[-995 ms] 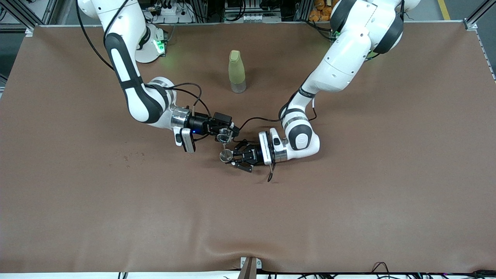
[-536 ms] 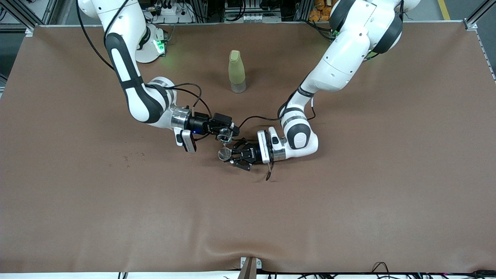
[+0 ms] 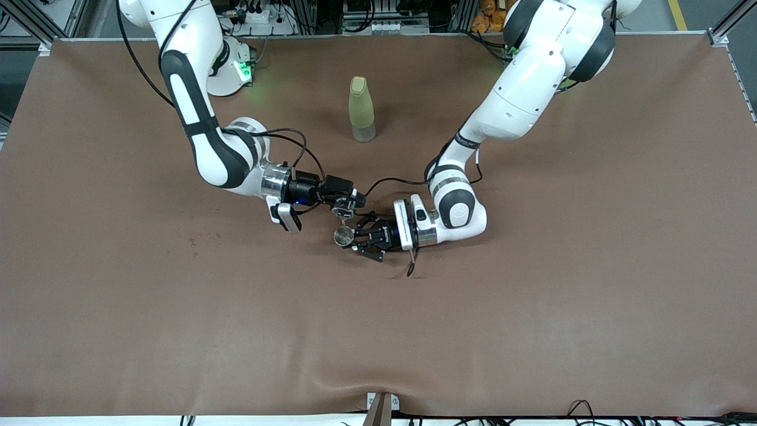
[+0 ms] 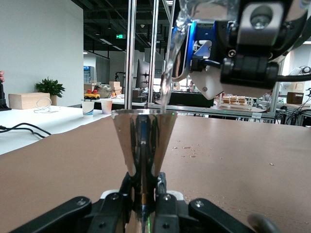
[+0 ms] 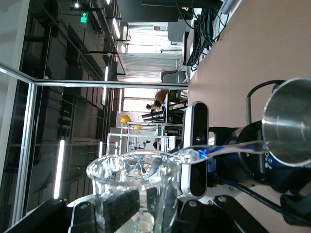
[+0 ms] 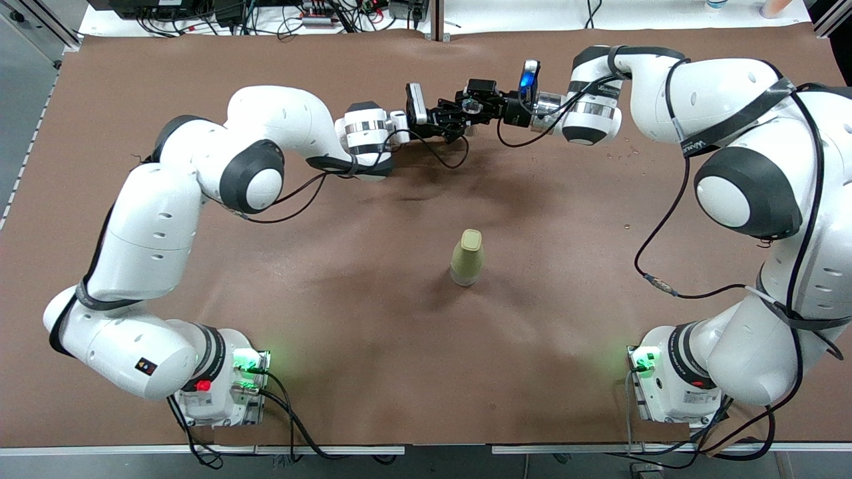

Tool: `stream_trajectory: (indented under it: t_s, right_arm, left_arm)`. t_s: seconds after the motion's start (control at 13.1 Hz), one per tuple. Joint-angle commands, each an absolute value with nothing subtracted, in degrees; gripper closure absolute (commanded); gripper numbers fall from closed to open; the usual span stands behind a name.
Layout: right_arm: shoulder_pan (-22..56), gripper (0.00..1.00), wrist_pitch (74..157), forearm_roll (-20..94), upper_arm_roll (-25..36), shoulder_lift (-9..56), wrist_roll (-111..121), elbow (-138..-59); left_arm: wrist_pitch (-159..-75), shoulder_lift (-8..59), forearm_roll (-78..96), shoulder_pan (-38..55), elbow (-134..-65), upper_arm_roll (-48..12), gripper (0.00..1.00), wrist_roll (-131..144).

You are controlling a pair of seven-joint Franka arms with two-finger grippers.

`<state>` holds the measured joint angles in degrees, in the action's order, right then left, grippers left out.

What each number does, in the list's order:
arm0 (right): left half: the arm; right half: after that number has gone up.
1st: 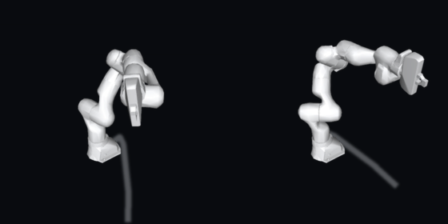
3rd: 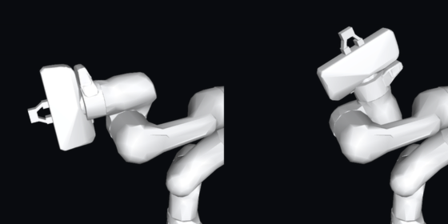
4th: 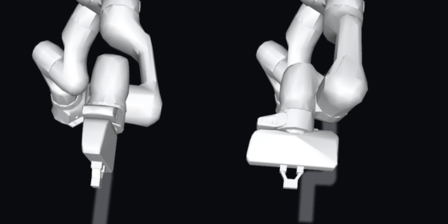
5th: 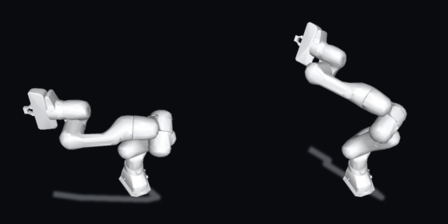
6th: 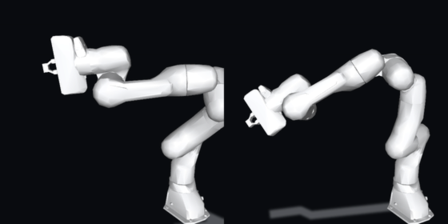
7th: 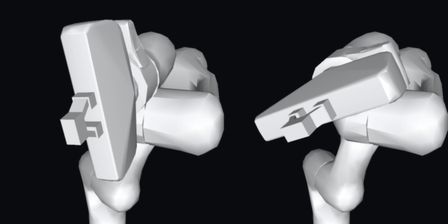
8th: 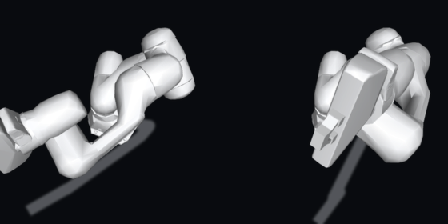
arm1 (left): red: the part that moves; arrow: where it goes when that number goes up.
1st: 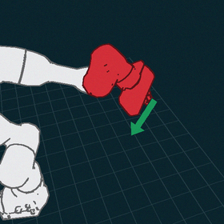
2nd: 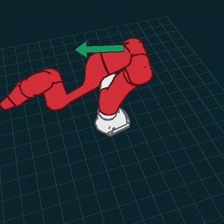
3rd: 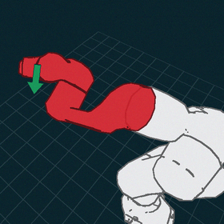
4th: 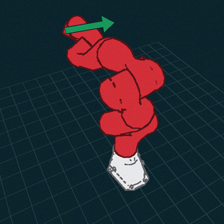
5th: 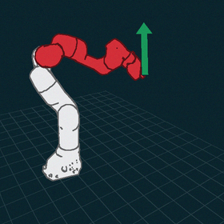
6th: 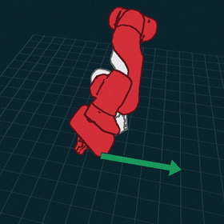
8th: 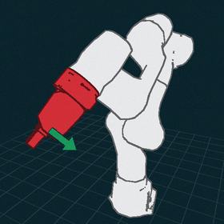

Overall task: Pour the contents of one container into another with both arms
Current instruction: 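Tilt the beaker with the right gripper, pouring liquid into the jigger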

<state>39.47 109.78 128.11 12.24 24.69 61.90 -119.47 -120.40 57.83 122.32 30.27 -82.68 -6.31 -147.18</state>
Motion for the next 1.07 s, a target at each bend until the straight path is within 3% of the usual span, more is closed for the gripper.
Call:
stream_trajectory:
  t_s: [0.0,1.0]
  right_arm:
    - [40.52,1.0,110.04,129.55,12.74,23.99,58.37,-119.53]
    - [40.34,1.0,110.04,129.64,12.74,23.73,44.57,-119.09]
  left_arm:
    - [-120.06,55.9,122.96,29.97,-84.9,-6.42,1.0,-148.62]
    - [-120.06,54.58,122.96,30.41,-86.57,-6.5,1.0,-148.71]
